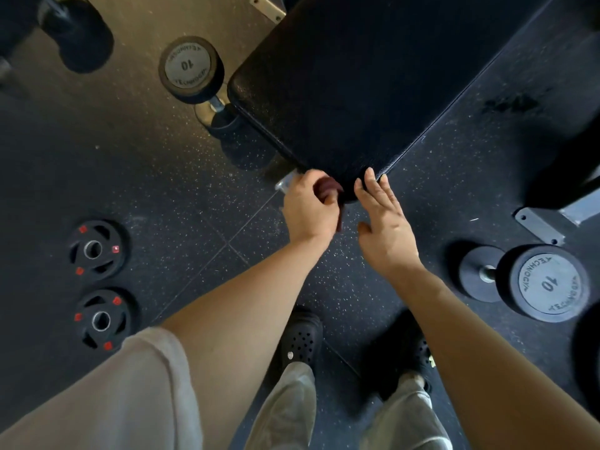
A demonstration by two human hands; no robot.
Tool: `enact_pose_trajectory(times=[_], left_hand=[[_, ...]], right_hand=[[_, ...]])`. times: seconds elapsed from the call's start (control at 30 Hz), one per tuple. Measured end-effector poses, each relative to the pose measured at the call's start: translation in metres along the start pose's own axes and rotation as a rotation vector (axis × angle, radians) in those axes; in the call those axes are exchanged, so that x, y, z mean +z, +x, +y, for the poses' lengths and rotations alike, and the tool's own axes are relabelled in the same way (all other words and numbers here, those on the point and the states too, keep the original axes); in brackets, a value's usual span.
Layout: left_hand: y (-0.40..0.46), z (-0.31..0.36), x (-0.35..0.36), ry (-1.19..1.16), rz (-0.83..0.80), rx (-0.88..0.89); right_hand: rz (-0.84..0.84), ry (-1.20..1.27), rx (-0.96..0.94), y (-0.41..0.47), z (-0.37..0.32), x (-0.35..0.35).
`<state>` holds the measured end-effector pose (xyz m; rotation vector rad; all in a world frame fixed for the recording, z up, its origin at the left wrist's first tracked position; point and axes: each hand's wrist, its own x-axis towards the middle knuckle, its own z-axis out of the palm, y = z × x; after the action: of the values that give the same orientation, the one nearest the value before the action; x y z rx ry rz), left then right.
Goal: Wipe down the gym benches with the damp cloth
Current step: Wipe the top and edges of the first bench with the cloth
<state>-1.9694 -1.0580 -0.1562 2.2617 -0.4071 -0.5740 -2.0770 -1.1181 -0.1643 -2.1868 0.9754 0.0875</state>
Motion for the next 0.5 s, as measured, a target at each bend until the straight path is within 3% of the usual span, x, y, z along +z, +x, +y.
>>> enact_pose_trajectory(times=[0.1, 0.23, 0.3, 0.5], left_hand=[[-0.018, -0.012, -0.001, 0.000, -0.206, -0.005], [-0.003, -0.015, -0.012, -0.173, 0.177, -0.207], [0.016, -0.010, -0.017, -0.219, 0.290, -0.215], [-0.005, -0.014, 0.009, -0.136, 0.090, -0.123]], right_hand=[[-0.010, 0.037, 0.006, 0.001, 0.000, -0.004], [-0.016, 0.042, -0.001, 0.002, 0.003, -0.005], [-0.013, 0.029, -0.008, 0.002, 0.004, -0.004], [-0.017, 0.045, 0.001, 0.002, 0.003, 0.000]])
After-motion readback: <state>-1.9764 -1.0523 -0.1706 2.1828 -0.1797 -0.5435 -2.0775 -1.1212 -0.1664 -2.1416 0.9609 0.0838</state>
